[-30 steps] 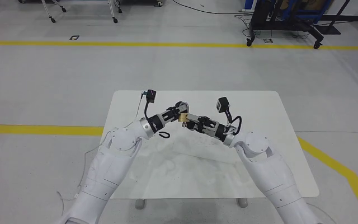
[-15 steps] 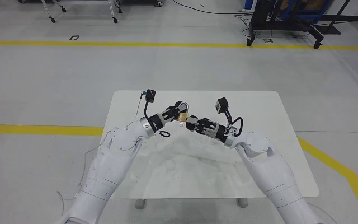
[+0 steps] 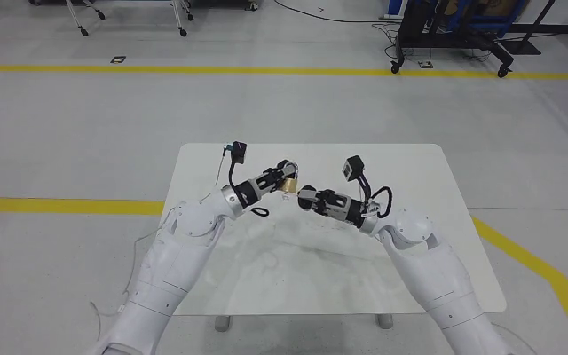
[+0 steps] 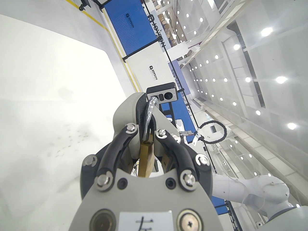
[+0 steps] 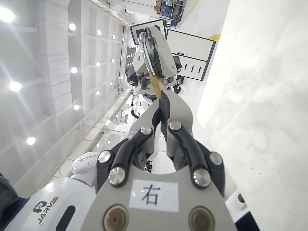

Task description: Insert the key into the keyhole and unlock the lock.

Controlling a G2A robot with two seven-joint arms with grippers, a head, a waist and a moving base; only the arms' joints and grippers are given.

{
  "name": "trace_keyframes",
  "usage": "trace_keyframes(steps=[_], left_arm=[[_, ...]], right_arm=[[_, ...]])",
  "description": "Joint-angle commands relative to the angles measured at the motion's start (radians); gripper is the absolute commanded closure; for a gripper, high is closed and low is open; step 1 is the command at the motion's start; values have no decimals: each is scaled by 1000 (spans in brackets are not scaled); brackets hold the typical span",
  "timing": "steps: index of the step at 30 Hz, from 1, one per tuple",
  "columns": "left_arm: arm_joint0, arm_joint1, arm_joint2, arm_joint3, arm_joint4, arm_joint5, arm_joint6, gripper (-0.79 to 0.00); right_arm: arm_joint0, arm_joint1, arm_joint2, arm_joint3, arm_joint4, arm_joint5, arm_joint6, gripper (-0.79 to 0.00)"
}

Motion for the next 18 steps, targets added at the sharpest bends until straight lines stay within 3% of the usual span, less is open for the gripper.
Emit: trace_keyframes(steps=[1, 7, 13, 18], left_arm=[[-6, -2, 3, 10, -11, 62, 14, 0], [-22, -7, 8, 20, -37, 113, 22, 0], [-19, -6, -1, 20, -46, 97, 21, 0], [-13, -6, -3, 14, -48, 88, 24, 0]], right_arm=[[0, 1, -1, -2, -8, 6, 3, -271], [3, 1, -27, -12, -36, 30, 3, -311], [40, -13, -87, 23, -6, 58, -18, -231], [66, -25, -123, 55, 31, 52, -37, -222]])
